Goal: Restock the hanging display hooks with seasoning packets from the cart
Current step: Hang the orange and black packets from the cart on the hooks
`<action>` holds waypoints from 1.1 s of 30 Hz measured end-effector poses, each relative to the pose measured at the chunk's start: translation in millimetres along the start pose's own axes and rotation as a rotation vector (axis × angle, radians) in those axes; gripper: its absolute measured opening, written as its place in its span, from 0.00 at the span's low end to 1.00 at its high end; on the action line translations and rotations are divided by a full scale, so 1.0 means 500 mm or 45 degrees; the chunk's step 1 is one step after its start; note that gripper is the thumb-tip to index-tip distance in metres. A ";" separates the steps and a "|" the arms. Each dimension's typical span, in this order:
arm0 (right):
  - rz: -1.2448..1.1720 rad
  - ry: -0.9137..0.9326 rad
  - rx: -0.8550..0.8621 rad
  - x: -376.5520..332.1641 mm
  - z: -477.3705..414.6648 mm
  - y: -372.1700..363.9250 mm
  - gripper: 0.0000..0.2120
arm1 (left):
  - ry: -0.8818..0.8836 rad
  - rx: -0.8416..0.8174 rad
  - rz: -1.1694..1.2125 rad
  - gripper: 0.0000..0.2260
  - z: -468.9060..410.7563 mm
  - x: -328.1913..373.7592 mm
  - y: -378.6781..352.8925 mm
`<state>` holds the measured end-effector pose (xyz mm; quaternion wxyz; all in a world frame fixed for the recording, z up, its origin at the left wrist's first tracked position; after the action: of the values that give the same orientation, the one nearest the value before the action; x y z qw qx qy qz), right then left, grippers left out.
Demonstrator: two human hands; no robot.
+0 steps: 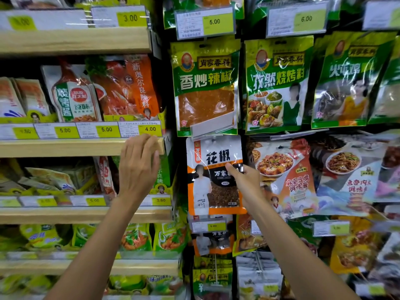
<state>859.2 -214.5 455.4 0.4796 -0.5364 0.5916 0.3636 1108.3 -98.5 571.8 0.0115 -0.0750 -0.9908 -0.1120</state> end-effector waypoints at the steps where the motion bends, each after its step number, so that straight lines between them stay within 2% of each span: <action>1: 0.025 -0.006 0.016 0.000 -0.012 -0.005 0.11 | 0.001 -0.007 -0.003 0.13 0.000 0.000 0.000; 5: 0.099 -0.001 0.098 -0.001 -0.060 -0.025 0.08 | -0.007 -0.028 -0.020 0.13 0.000 0.001 -0.002; 8: 0.154 -0.029 0.134 0.009 -0.088 -0.035 0.15 | -0.011 -0.056 -0.021 0.14 -0.002 0.000 -0.002; 15: 0.269 -0.081 0.153 0.033 -0.113 -0.038 0.20 | -0.005 -0.130 -0.002 0.14 -0.003 0.004 0.001; 19: 0.456 -0.022 0.064 0.029 -0.055 -0.030 0.24 | -0.009 -0.093 0.025 0.14 0.004 0.021 0.017; 22: 0.487 0.097 0.027 0.022 0.023 -0.003 0.21 | -0.085 -0.017 0.104 0.13 0.033 0.074 0.029; 24: 0.425 0.147 -0.001 0.032 0.078 0.031 0.17 | -0.109 -0.054 0.220 0.12 0.068 0.126 0.019; 26: 0.388 0.145 -0.012 0.055 0.133 0.091 0.15 | -0.096 -0.198 0.367 0.11 0.120 0.190 -0.006; 28: 0.391 0.096 0.022 0.092 0.189 0.180 0.11 | -0.012 -0.475 0.513 0.13 0.192 0.262 -0.047; 31: 0.362 -0.023 0.185 0.157 0.293 0.355 0.07 | 0.316 -0.920 0.792 0.11 0.329 0.371 -0.100; 33: 0.345 -0.127 0.311 0.202 0.378 0.478 0.09 | 0.557 -1.167 0.959 0.10 0.429 0.454 -0.119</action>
<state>661.3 -26.4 286.7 0.5167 -0.3709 0.6736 0.3765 873.5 -74.7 358.6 0.2191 -0.3914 -0.7226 -0.5260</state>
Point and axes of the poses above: each hand's wrist, its own z-axis away from the middle knuckle, its own y-axis out of the back of the hand, x = y × z, the point moved 10 cm from there along -z, towards the middle knuckle, and after that the axes turned 9 degrees about y, right-handed, at the moved point
